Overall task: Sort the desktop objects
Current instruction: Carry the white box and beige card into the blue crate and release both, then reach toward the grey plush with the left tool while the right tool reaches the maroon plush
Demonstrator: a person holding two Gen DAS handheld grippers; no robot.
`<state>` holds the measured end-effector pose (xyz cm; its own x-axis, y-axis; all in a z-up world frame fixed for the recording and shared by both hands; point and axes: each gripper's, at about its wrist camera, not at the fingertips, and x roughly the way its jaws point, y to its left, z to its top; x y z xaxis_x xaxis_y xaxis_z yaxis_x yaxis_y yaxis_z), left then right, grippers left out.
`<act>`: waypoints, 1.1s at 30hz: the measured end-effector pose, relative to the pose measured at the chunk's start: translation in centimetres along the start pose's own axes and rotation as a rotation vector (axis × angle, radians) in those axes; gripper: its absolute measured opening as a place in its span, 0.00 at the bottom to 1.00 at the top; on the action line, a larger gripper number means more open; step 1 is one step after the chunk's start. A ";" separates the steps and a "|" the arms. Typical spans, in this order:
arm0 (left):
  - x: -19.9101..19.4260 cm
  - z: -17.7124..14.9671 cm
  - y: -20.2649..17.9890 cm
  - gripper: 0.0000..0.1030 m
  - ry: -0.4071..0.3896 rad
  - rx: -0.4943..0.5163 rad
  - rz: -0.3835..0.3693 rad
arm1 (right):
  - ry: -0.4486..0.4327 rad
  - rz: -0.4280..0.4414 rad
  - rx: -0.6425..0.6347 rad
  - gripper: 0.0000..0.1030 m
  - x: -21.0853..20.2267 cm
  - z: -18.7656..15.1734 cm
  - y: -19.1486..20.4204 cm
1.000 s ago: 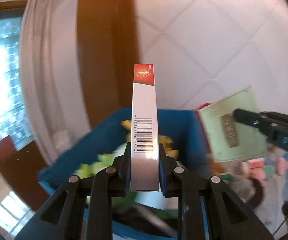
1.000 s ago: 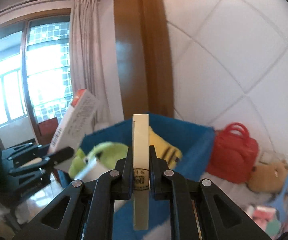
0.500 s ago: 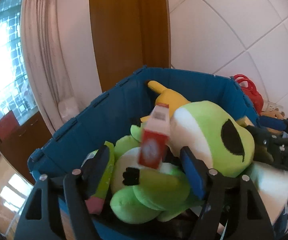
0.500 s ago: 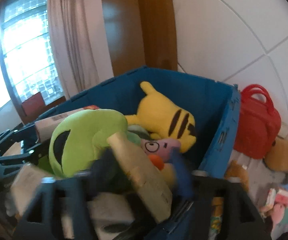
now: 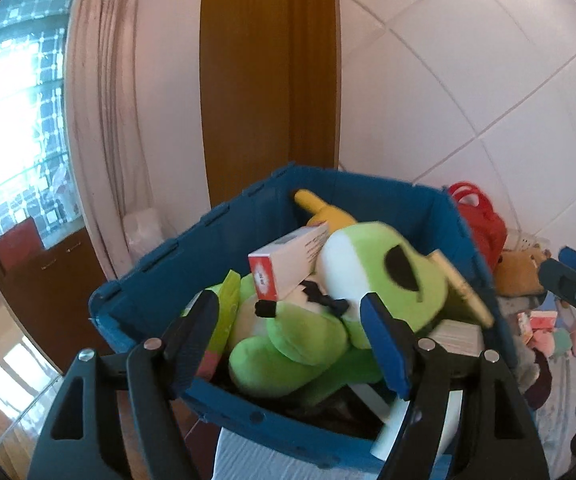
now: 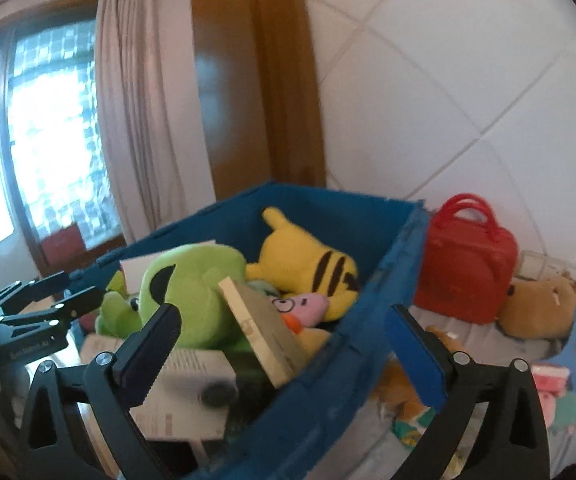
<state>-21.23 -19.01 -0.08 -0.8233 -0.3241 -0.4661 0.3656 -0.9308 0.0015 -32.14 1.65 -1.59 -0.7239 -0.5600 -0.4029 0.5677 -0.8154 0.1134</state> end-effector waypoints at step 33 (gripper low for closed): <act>-3.0 -15.2 -33.3 0.71 0.253 0.152 -0.340 | 0.140 -0.242 0.287 1.00 -25.3 -18.4 -29.5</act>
<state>-24.34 15.50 -12.24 -0.7468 0.0380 -0.6640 0.0092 -0.9977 -0.0675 -23.31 42.55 -11.44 -0.7519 -0.3372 -0.5664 0.2404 -0.9404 0.2407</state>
